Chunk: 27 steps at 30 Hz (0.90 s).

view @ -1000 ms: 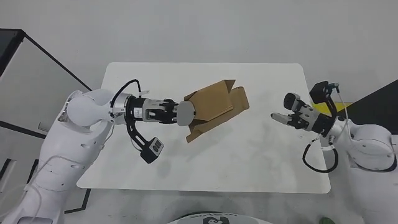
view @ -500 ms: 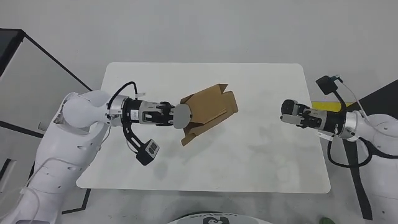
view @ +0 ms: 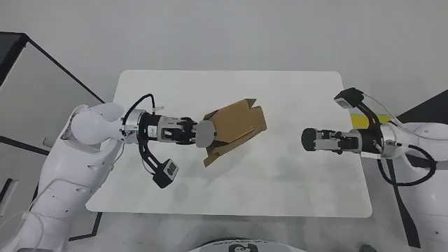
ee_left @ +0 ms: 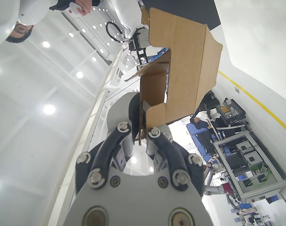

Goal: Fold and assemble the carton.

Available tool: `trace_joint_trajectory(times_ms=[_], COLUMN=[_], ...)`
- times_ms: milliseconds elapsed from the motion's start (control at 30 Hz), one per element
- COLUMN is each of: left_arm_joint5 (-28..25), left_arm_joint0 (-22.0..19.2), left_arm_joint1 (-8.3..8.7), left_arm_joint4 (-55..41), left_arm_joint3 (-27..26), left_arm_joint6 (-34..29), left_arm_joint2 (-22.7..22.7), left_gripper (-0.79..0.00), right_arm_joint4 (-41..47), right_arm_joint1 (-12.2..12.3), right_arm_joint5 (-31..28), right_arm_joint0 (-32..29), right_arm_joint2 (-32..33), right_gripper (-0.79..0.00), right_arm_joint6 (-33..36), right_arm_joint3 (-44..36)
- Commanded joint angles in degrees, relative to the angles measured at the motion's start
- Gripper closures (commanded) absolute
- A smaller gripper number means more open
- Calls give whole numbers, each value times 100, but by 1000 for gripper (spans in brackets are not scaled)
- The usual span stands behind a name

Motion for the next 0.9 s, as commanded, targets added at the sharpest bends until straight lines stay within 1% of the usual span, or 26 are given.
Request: trace_joint_trajectory(times_ms=[0,167,267,467,533,733,800,867], left_arm_joint5=[10,1,-38,34,83,76,43,55], left_arm_joint0=[-8,0,57,70,48,56,127,142], left_arm_joint1=[-1,-2,-1,-2,6,4,-2,-3], left_arm_joint4=[0,-3,-14,-280,-187,-192,-263,-335], left_arm_joint3=[-2,-8,-89,-36,-47,-54,-100,-119], left_arm_joint6=[7,-26,-74,-50,-24,-54,-157,-85], left_arm_joint2=[12,14,87,160,153,156,216,280], left_gripper=[0,0,0,0,0,0,0,0], right_arm_joint4=[18,18,27,141,167,167,253,318], right_arm_joint1=[10,10,8,20,19,19,8,4], right_arm_joint5=[6,6,-2,41,38,38,50,3], right_arm_joint0=[10,10,12,475,618,618,570,569], right_arm_joint2=[-6,-6,-97,-381,-476,-476,-520,-579], right_gripper=[-785,-785,-785,-785,-785,-785,-785,-785], right_arm_joint6=[1,1,-147,-126,-143,-143,-314,-370], right_arm_joint3=[1,1,-60,66,124,124,123,144])
